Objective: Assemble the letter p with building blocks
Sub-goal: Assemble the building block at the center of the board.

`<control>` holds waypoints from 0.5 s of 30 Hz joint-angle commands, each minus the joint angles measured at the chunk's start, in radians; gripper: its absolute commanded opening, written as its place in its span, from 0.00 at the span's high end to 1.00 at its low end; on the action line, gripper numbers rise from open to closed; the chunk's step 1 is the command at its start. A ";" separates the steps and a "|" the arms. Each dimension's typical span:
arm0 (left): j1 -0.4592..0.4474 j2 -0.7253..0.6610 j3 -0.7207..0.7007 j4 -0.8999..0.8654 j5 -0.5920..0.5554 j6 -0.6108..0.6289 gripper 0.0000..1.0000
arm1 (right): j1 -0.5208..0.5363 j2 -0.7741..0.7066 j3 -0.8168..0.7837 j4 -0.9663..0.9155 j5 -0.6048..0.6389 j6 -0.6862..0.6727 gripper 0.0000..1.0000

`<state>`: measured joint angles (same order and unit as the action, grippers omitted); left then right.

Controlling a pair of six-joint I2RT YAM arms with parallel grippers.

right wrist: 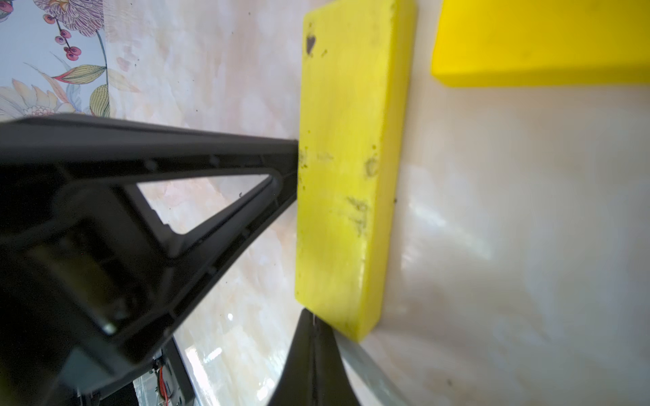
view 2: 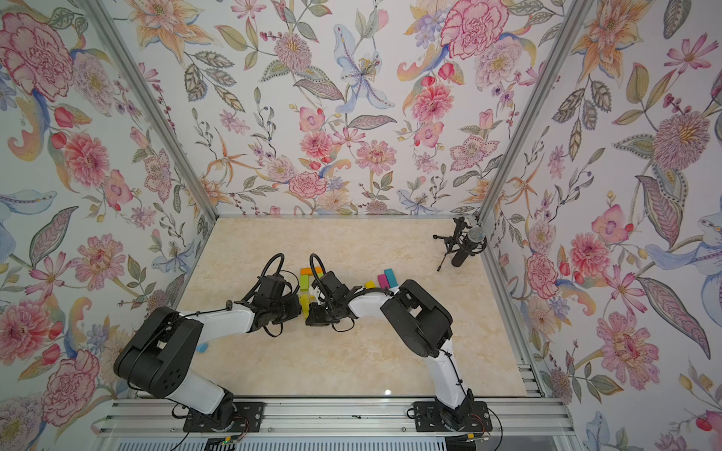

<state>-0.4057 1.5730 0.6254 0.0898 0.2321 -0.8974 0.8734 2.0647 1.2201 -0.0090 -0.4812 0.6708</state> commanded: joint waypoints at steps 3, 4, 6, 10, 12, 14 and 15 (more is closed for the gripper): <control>0.047 0.045 0.003 -0.120 -0.043 0.029 1.00 | -0.046 -0.092 -0.078 -0.023 0.031 -0.007 0.99; 0.055 0.045 0.006 -0.120 -0.044 0.031 1.00 | -0.052 -0.098 -0.085 -0.023 0.031 -0.009 0.99; 0.071 0.044 0.009 -0.120 -0.042 0.037 1.00 | -0.064 -0.094 -0.088 -0.023 0.031 -0.013 0.99; 0.081 0.047 0.036 -0.135 -0.040 0.050 1.00 | -0.082 -0.049 -0.056 -0.023 0.013 -0.029 1.00; 0.084 0.050 0.044 -0.136 -0.029 0.049 1.00 | -0.089 -0.027 -0.035 -0.023 0.008 -0.034 1.00; 0.081 0.051 0.044 -0.131 -0.014 0.043 1.00 | -0.096 -0.012 -0.018 -0.024 -0.002 -0.035 1.00; 0.081 0.049 0.041 -0.129 -0.008 0.040 1.00 | -0.100 -0.008 -0.012 -0.024 -0.005 -0.036 1.00</control>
<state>-0.3336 1.5951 0.6697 0.0410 0.2306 -0.8738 0.7826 2.0251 1.1759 -0.0254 -0.4721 0.6540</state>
